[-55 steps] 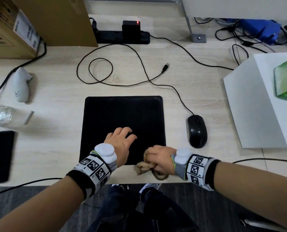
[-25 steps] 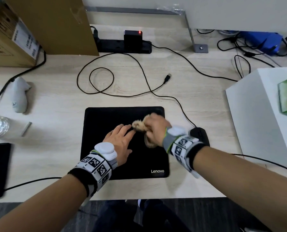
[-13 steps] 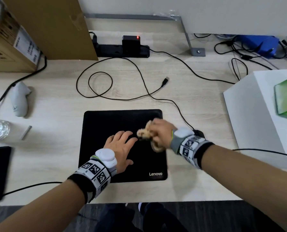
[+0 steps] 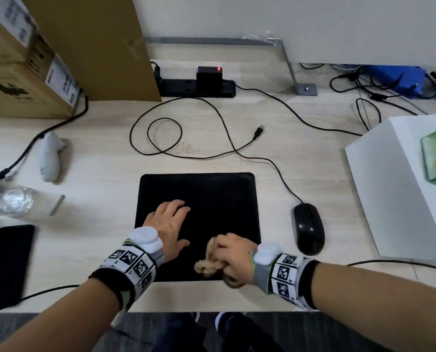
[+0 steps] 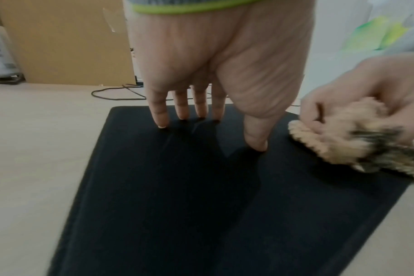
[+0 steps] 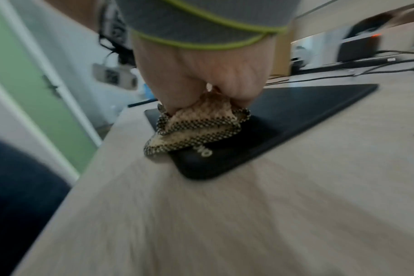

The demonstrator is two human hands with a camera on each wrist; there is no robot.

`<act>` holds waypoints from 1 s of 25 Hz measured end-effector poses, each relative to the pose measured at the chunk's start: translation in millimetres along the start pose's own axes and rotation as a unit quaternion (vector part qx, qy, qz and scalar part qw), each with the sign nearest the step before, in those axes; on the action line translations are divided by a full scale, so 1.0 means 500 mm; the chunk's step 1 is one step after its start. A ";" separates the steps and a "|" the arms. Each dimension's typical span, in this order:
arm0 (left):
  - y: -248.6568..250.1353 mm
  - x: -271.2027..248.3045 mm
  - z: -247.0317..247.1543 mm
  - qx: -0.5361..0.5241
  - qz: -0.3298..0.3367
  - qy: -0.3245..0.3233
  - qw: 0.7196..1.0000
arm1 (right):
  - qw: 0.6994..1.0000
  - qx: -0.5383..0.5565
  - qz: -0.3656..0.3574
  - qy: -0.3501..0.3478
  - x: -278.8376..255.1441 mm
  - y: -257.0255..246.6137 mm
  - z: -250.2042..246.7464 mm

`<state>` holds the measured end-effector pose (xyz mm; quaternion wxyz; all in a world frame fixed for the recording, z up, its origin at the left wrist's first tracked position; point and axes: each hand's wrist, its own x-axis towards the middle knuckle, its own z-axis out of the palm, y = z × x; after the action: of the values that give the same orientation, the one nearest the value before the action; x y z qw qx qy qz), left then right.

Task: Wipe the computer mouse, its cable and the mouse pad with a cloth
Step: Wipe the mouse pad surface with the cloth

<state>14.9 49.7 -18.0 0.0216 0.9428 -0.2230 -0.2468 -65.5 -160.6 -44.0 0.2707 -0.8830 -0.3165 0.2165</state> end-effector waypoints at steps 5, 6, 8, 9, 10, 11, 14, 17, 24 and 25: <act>-0.010 0.001 0.012 -0.003 0.019 0.014 1.000 | 0.987 -0.028 0.105 0.122 0.155 0.098 -0.124; -0.018 -0.002 0.015 -0.010 0.018 0.018 1.000 | 0.971 -0.028 0.177 0.157 0.203 0.118 -0.148; -0.030 -0.006 0.012 -0.015 0.014 0.030 0.999 | 0.941 -0.021 0.301 0.155 0.252 0.141 -0.179; -0.043 -0.013 0.012 -0.020 0.008 0.035 0.999 | 0.937 -0.017 0.318 0.147 0.262 0.132 -0.176; -0.058 -0.021 0.011 -0.026 0.006 0.036 0.999 | 0.939 -0.013 0.310 0.149 0.263 0.119 -0.167; -0.076 -0.032 0.014 -0.029 0.004 0.034 0.999 | 0.947 -0.005 0.285 0.150 0.256 0.097 -0.146; -0.113 -0.053 0.025 -0.027 0.011 0.027 0.999 | 0.976 0.007 0.165 0.143 0.195 0.020 -0.047; -0.123 -0.061 0.040 -0.022 0.030 0.030 0.999 | 0.994 -0.001 0.051 0.097 0.110 -0.064 0.045; -0.141 -0.066 0.056 -0.040 0.061 0.046 0.996 | 0.999 0.007 0.011 0.047 0.140 -0.037 0.012; -0.142 -0.067 0.055 -0.040 0.064 0.047 0.996 | 0.997 -0.002 0.031 0.066 0.168 -0.014 -0.013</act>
<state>4.9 129.8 -37.3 0.0857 0.9355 -0.2711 -0.2097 -5.6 -101.2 -52.5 0.2829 -0.9053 -0.2702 0.1653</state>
